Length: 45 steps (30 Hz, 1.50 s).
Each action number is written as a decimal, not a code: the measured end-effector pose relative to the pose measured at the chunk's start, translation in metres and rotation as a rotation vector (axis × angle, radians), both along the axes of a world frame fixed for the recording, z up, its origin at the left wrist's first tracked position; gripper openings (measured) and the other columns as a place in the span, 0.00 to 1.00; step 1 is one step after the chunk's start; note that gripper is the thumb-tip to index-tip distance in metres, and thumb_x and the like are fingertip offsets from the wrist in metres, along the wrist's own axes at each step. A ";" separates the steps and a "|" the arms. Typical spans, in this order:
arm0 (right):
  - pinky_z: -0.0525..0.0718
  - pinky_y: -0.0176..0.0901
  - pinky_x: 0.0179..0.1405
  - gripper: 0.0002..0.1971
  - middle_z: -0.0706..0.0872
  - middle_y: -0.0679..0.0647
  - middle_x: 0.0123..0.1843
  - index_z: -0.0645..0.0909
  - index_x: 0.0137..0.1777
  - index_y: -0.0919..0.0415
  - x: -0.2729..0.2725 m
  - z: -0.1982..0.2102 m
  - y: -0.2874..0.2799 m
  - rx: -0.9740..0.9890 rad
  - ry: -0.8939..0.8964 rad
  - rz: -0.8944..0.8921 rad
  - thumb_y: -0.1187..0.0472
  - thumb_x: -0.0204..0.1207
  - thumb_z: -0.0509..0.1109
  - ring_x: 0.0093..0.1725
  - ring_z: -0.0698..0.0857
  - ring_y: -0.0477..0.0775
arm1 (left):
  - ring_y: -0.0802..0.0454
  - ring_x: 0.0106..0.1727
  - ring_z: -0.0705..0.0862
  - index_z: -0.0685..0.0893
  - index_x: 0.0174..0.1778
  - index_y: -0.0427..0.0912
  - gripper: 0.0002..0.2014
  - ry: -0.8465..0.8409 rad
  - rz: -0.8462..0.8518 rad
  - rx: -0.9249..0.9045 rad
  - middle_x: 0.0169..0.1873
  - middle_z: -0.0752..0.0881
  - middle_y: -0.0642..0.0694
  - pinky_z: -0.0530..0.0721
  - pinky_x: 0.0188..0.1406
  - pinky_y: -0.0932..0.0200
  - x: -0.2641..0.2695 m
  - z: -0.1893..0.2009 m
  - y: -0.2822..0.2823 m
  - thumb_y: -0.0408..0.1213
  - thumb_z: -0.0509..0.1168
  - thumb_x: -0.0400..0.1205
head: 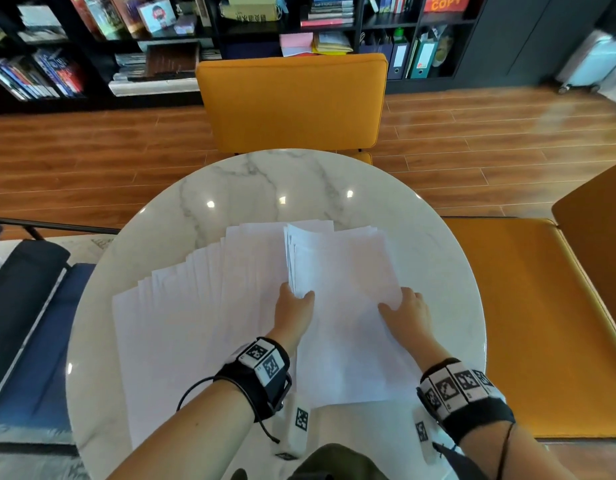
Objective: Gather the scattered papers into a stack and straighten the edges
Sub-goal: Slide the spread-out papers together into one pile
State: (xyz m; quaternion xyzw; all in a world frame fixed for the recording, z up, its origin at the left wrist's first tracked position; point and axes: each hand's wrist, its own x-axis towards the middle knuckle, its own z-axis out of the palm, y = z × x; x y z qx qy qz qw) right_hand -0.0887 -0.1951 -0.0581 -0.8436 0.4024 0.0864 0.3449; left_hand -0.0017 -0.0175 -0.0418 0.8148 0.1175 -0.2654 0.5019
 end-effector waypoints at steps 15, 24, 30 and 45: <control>0.86 0.53 0.49 0.30 0.84 0.59 0.60 0.69 0.71 0.62 -0.019 0.011 -0.006 0.444 -0.296 -0.246 0.49 0.74 0.72 0.53 0.86 0.60 | 0.46 0.54 0.88 0.77 0.65 0.45 0.17 -0.077 0.053 -0.297 0.54 0.87 0.45 0.88 0.53 0.49 -0.012 0.024 0.031 0.32 0.64 0.79; 0.83 0.43 0.37 0.10 0.89 0.62 0.49 0.82 0.54 0.65 -0.020 0.008 0.019 0.360 -0.297 -0.097 0.63 0.75 0.72 0.40 0.87 0.56 | 0.48 0.45 0.83 0.75 0.66 0.40 0.20 -0.038 0.025 -0.191 0.45 0.84 0.48 0.82 0.44 0.56 -0.014 0.016 0.053 0.27 0.62 0.78; 0.84 0.58 0.58 0.20 0.88 0.66 0.58 0.79 0.63 0.68 -0.024 -0.011 0.033 0.220 -0.184 -0.088 0.61 0.73 0.73 0.56 0.86 0.66 | 0.39 0.65 0.80 0.75 0.70 0.31 0.23 -0.027 0.112 0.004 0.65 0.80 0.35 0.79 0.61 0.53 -0.011 0.007 0.079 0.29 0.59 0.78; 0.79 0.52 0.59 0.21 0.79 0.65 0.62 0.78 0.65 0.66 -0.022 -0.002 0.055 0.013 0.008 0.057 0.56 0.75 0.68 0.60 0.81 0.67 | 0.38 0.61 0.79 0.69 0.72 0.35 0.24 0.050 0.042 0.143 0.64 0.78 0.38 0.80 0.59 0.49 -0.014 0.001 0.070 0.34 0.56 0.79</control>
